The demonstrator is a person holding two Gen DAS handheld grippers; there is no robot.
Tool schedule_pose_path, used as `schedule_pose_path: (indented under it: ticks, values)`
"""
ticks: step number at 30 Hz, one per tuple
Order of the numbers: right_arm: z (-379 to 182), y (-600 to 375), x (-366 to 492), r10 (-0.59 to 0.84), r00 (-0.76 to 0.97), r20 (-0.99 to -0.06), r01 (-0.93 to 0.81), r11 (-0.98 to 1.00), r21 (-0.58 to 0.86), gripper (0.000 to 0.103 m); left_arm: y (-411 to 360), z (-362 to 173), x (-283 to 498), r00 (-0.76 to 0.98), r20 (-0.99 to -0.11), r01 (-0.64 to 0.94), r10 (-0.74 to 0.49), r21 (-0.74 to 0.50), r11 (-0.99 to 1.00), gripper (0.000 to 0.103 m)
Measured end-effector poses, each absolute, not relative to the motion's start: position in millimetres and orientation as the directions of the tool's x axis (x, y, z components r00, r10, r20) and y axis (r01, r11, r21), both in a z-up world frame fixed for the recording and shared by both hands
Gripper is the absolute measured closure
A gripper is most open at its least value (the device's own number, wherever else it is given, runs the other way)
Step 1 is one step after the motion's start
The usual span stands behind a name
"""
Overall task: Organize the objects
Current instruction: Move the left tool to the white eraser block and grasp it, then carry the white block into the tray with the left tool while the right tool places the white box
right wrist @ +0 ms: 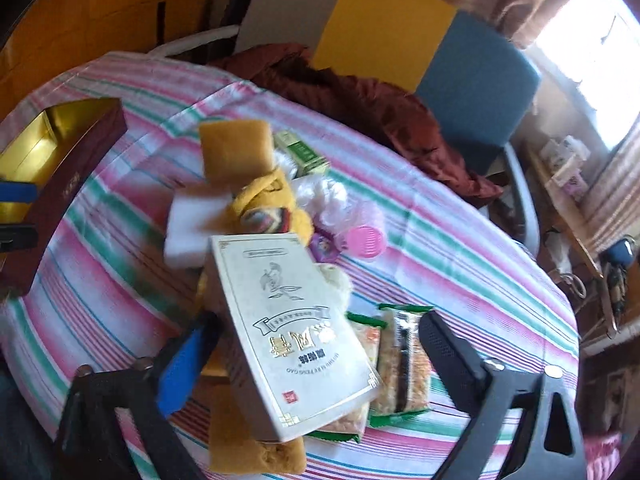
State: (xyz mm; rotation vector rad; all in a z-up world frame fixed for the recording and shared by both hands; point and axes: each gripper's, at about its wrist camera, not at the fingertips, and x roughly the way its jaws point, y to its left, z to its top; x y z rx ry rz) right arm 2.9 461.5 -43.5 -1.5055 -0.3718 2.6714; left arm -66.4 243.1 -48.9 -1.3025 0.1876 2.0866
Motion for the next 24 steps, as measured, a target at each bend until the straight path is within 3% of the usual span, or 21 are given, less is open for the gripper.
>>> schedule_pose_path:
  ticks: [2, 8, 17, 24]
  values:
    - [-43.4, 458.0, 5.4, 0.146, -0.524, -0.839, 0.089, -0.970, -0.224, 0.038, 253.4, -50.8, -74.7, -0.244, -0.836, -0.597, 0.491, -0.269, -0.756, 0.041]
    - [-35.3, 460.6, 20.7, 0.139, -0.569, -0.810, 0.027, -0.982, -0.187, 0.050, 291.4, -64.7, -98.5, -0.120, -0.831, -0.555, 0.544, -0.398, -0.730, 0.040]
    - [-20.8, 472.0, 34.4, 0.114, -0.669, -0.734, -0.075, -0.993, -0.086, 0.050, 324.3, -106.0, -134.5, 0.008, -0.813, -0.307, 0.582, -0.556, -0.773, 0.041]
    - [-14.5, 478.4, 37.9, 0.088, -0.695, -0.713, -0.077, -0.996, -0.047, 0.050, 329.6, -128.9, -137.9, -0.005, -0.769, -0.162, 0.639, -0.630, -0.759, 0.042]
